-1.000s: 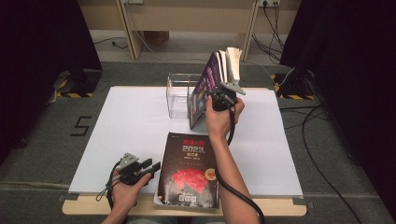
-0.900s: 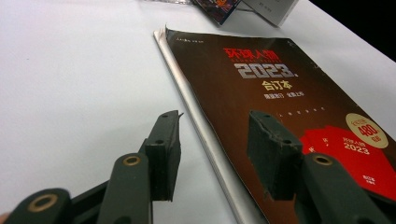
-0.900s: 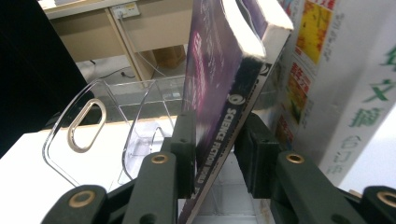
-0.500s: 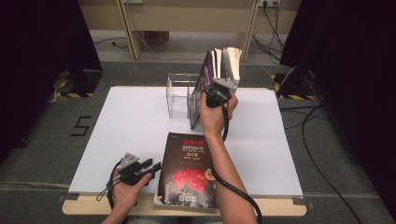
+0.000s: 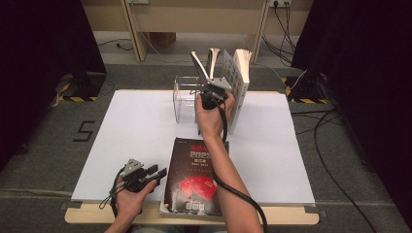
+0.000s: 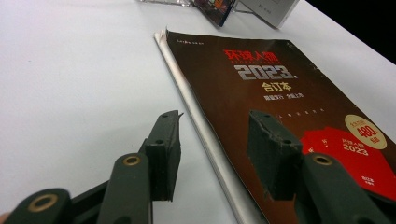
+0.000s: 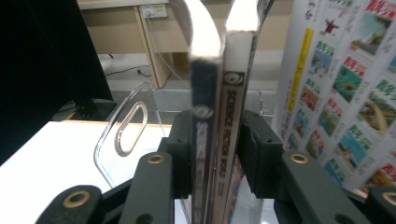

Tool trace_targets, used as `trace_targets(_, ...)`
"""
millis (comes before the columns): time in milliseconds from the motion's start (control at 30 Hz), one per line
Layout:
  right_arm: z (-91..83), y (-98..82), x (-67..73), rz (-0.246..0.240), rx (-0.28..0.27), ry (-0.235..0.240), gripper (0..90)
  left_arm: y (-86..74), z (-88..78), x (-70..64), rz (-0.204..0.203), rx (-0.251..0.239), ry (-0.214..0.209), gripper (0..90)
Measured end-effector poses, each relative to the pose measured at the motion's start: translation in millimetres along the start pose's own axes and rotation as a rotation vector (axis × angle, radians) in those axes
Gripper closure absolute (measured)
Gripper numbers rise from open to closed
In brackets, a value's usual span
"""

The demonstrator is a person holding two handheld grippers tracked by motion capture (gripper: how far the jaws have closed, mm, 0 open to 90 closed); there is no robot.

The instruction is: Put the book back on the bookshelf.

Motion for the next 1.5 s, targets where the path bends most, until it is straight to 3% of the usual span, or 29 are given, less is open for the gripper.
trace_targets(367,18.9,17.4,-3.9,0.04,0.032,0.017,66.2,0.4,-0.3,1.4,-0.004,-0.002,-0.002,54.1)
trace_targets(600,20.6,18.6,-5.1,0.022,0.038,-0.003,75.6,0.3,-0.1,1.7,-0.003,-0.001,-0.002,54.1)
trace_targets(833,19.1,20.0,-9.9,0.006,0.045,-0.031,76.9,0.0,-0.3,1.2,-0.003,-0.003,-0.004,54.2)
trace_targets(1000,18.7,25.5,-16.0,-0.051,0.019,-0.066,77.1,-1.1,0.6,1.5,0.0,0.003,-0.007,54.2)
trace_targets(1200,13.2,28.6,-26.8,-0.028,-0.032,-0.093,77.1,-1.3,2.3,0.9,0.0,0.006,-0.009,54.3)
trace_targets(1400,14.3,14.8,-18.4,-0.087,-0.067,-0.134,76.9,-1.6,1.2,0.1,0.002,0.001,-0.015,54.4)
trace_targets(1500,13.7,13.4,-18.0,-0.088,-0.071,-0.145,76.4,-1.5,0.7,-0.5,0.004,-0.001,-0.018,54.4)
Point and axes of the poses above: each handheld gripper's, and its own axes: z roughly forward along the jaws, y roughly out of its top, x roughly to its left, the point moved 5 cm from there along z, roughly forward along the jaws, and after that the axes turned 2 degrees about y, right-handed, at the moved point
